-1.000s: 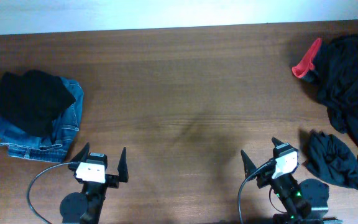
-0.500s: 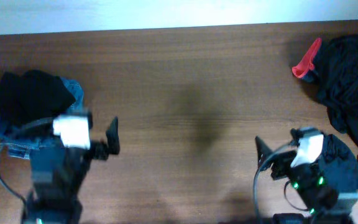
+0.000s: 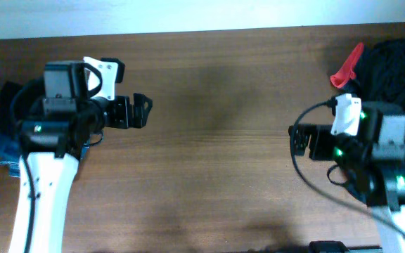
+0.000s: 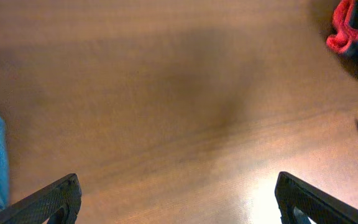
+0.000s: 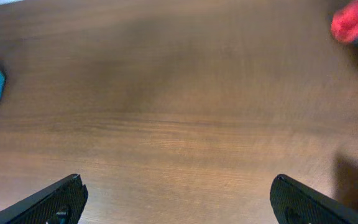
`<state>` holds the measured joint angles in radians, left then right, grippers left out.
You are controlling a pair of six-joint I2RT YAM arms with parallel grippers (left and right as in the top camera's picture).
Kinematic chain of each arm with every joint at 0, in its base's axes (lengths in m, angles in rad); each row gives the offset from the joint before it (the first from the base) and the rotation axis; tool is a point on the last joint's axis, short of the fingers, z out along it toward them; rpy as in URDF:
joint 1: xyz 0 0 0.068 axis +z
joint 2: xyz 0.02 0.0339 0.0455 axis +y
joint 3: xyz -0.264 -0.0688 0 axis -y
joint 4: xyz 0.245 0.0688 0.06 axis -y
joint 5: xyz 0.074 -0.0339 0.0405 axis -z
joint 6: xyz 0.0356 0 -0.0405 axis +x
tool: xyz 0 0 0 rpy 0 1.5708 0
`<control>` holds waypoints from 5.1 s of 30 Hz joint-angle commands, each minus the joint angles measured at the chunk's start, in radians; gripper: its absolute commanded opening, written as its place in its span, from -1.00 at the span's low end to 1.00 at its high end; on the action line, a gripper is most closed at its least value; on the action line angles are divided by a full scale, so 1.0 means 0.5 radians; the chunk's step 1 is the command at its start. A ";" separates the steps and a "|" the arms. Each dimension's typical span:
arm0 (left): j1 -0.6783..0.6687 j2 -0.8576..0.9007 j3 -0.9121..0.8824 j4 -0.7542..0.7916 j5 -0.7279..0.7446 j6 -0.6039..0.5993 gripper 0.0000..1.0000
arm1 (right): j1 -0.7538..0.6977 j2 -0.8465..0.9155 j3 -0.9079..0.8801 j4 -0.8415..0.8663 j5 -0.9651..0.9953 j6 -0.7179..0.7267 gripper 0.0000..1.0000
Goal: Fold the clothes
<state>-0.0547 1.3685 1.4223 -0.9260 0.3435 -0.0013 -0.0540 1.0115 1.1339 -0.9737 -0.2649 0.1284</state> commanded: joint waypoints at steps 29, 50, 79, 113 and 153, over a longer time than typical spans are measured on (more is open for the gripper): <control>0.011 0.162 0.033 -0.108 0.070 -0.012 0.98 | -1.633 1.275 -0.068 0.005 0.581 0.981 0.95; 0.009 0.162 0.033 -0.018 0.070 -0.013 0.99 | -1.181 0.494 0.063 0.232 -1.035 -0.087 -0.92; 0.005 0.162 0.033 0.016 0.071 -0.013 0.98 | 0.397 0.410 0.097 0.948 -0.602 0.031 -0.92; 0.005 0.162 0.033 -0.014 0.070 -0.012 0.99 | 1.004 1.120 0.578 0.288 0.585 1.224 0.17; -0.137 0.184 0.033 0.014 0.068 0.056 0.99 | 0.331 1.155 0.678 0.259 -0.499 -0.437 -0.92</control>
<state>-0.1215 1.4513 1.4223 -0.9234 0.3649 0.0067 0.0879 1.7584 1.4235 -0.8761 -0.3519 0.0196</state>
